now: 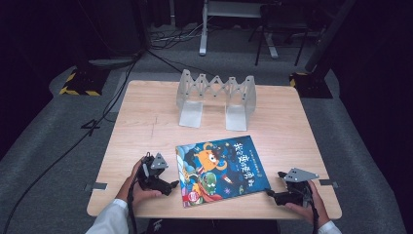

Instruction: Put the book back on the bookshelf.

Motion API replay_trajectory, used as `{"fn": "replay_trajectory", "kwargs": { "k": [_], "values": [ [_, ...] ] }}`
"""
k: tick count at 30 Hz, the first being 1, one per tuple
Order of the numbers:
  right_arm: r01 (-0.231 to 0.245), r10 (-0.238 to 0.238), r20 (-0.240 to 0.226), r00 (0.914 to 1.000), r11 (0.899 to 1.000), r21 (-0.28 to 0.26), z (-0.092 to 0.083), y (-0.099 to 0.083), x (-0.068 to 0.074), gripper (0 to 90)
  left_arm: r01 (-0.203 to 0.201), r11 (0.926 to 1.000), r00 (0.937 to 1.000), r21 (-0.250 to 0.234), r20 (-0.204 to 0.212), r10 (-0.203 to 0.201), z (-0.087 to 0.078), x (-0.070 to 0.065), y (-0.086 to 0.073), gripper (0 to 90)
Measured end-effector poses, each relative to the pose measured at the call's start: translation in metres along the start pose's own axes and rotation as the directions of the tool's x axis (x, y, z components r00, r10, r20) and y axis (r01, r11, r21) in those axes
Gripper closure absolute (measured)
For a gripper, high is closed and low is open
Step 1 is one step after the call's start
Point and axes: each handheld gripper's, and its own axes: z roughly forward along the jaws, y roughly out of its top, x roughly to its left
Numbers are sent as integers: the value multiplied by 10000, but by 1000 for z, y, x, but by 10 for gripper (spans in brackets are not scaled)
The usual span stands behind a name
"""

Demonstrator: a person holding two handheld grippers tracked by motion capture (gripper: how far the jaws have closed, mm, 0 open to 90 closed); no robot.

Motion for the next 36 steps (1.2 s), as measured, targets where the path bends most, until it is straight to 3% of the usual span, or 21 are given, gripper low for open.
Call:
{"fn": "replay_trajectory", "kwargs": {
  "k": [1,4,12,15,16,17,18,21,23,26,29,31,36],
  "values": [
    [79,-79,201,9998,10000,0,-2,-2,-2,175,0,10000,10000,4,-8,0,0,0,0,1],
    [-387,387,224,9990,9992,0,-4,-4,-7,190,31,10000,10000,-2,8,-31,0,0,0,1],
    [-288,289,476,9984,9996,-38,-4,-4,-5,188,-68,9999,10000,127,61,67,-2,4,0,6],
    [-445,448,544,9975,9990,-79,-4,-4,-5,188,52,9999,9999,90,88,-53,-3,7,2,64],
    [-463,467,551,9974,9989,-87,-4,-4,-5,188,81,10000,9999,19,64,-81,-4,8,3,145],
    [-463,467,551,9974,9989,-87,-4,-4,-5,188,101,9999,9998,-51,182,-100,-4,9,4,145],
    [-521,525,529,9972,9986,-87,-3,-4,-6,187,105,9999,9984,-92,557,-100,-5,13,7,188],
    [-611,613,573,9965,9981,-48,-3,-4,-7,188,-97,9994,9991,-319,406,110,-4,15,15,165],
    [-667,668,619,9958,9978,-32,-2,-3,-8,188,-22,9987,9978,-501,659,55,-3,18,22,164],
    [-693,693,632,9956,9976,-26,-2,-3,-8,187,-68,9978,9986,-664,522,102,-1,20,30,163],
    [-792,792,731,9942,9969,-30,-1,-2,-8,181,-497,9972,9979,-551,392,519,8,22,45,164],
    [-759,757,793,9940,9971,-1,-1,-2,-8,181,-655,9952,9975,-729,234,674,11,24,51,173],
    [-335,341,801,9962,9994,-86,-1,-1,-3,189,-501,9977,9977,-459,438,521,27,36,65,165]
  ]
}}
